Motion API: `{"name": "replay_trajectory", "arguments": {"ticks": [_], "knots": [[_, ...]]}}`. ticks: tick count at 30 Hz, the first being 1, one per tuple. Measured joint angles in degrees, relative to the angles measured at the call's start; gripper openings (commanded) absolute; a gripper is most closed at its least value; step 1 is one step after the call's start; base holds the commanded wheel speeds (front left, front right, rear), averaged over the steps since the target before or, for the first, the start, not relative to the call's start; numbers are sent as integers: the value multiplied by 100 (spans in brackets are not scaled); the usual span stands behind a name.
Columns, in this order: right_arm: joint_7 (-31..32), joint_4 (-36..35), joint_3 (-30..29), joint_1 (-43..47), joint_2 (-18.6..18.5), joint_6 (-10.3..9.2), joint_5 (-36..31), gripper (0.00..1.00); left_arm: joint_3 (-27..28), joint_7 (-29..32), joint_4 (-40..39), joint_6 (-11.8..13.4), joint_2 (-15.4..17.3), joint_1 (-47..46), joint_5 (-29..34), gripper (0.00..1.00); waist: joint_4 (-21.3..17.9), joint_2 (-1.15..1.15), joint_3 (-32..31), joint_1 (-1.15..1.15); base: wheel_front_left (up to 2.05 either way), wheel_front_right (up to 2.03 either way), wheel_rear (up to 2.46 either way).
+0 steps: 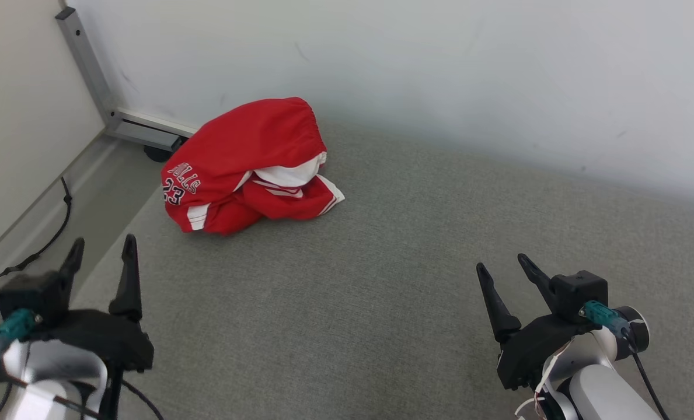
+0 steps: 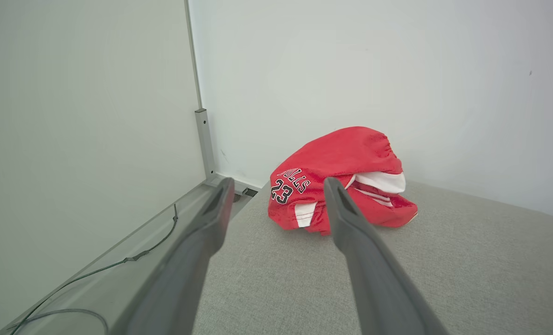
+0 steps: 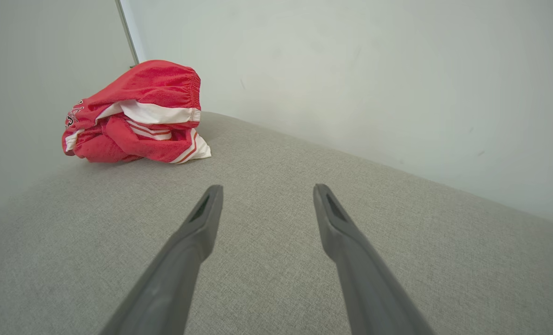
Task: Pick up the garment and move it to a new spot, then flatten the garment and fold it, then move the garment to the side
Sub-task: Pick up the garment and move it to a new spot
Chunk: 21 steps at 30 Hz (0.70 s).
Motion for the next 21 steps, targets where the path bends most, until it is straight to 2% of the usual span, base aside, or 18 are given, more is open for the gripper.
{"name": "replay_trajectory", "arguments": {"ticks": [4, 13, 21], "knots": [[52, -68, 1, -4, -76, 0, -32, 100, 27, 152, 280, -240, 152, -631, -136, 100, -190, 0, 152, 0, 0, 0, 0], [193, -290, -12, -376, -199, -2, -108, 100, 426, 434, 951, -559, 305, -1970, -668, 100, -630, 1, 668, 1, 0, 0, 0], [253, -437, -4, -656, -212, -5, -168, 100, 622, 688, 1782, -687, 642, -2746, -859, 100, -1067, 1, 1064, 1, 0, 0, 0]]}}
